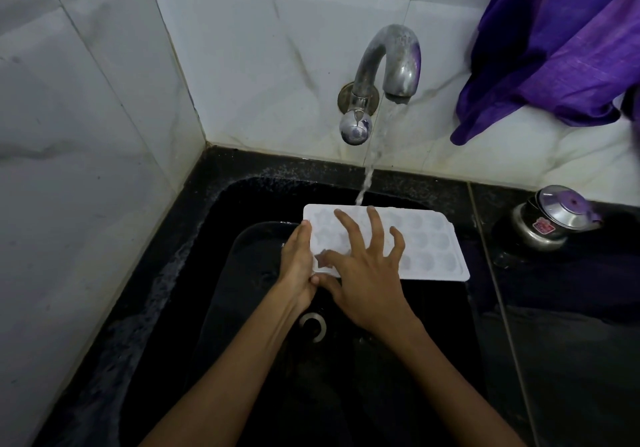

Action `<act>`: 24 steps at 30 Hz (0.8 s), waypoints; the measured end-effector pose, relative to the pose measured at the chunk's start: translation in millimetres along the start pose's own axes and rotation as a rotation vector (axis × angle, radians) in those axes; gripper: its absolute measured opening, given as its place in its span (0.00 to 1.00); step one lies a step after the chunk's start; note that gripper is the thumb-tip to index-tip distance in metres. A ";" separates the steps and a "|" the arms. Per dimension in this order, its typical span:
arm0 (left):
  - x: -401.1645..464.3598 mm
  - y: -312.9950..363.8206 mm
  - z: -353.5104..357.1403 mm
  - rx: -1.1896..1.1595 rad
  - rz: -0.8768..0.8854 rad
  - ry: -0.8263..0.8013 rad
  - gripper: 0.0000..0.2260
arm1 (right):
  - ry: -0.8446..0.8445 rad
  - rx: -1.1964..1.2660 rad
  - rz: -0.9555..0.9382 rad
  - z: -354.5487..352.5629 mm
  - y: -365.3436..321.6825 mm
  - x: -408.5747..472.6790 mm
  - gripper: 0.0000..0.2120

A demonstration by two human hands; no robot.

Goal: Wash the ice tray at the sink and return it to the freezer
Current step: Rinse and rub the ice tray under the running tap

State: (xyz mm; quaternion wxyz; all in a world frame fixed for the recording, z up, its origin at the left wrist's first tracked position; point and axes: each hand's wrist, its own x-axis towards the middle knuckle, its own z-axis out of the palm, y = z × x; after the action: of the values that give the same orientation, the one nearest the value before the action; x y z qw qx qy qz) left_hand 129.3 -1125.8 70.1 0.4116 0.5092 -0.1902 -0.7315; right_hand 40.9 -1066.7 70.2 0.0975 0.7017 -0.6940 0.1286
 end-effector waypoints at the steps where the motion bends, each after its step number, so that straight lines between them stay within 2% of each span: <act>1: -0.3 -0.2 -0.4 -0.003 0.000 0.002 0.12 | 0.005 -0.006 -0.006 -0.5 -0.8 1.2 0.18; 7: 1.6 3.9 -5.6 -0.028 0.007 -0.001 0.14 | 0.059 0.000 0.012 0.2 -5.9 -0.3 0.17; 14: -2.5 3.2 -13.1 -0.002 -0.006 0.006 0.17 | 0.087 -0.006 -0.028 -2.3 -14.4 -1.1 0.09; 17: -3.5 4.0 -17.6 0.003 0.012 -0.011 0.18 | 0.081 -0.021 -0.029 -3.1 -18.7 -5.6 0.12; 21: -6.3 0.9 -23.4 -0.008 0.014 0.023 0.19 | 0.062 0.046 -0.020 -12.4 -22.6 -4.0 0.11; 24: -7.0 2.3 -26.5 -0.011 0.032 0.021 0.19 | 0.063 0.176 0.083 -19.9 -22.4 -5.0 0.10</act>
State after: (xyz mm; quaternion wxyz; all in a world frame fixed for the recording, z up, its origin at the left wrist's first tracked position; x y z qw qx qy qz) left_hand 155.1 -1117.9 64.9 0.4279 0.5114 -0.1902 -0.7205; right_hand 62.4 -1055.3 88.3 0.0516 0.6739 -0.7050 0.2149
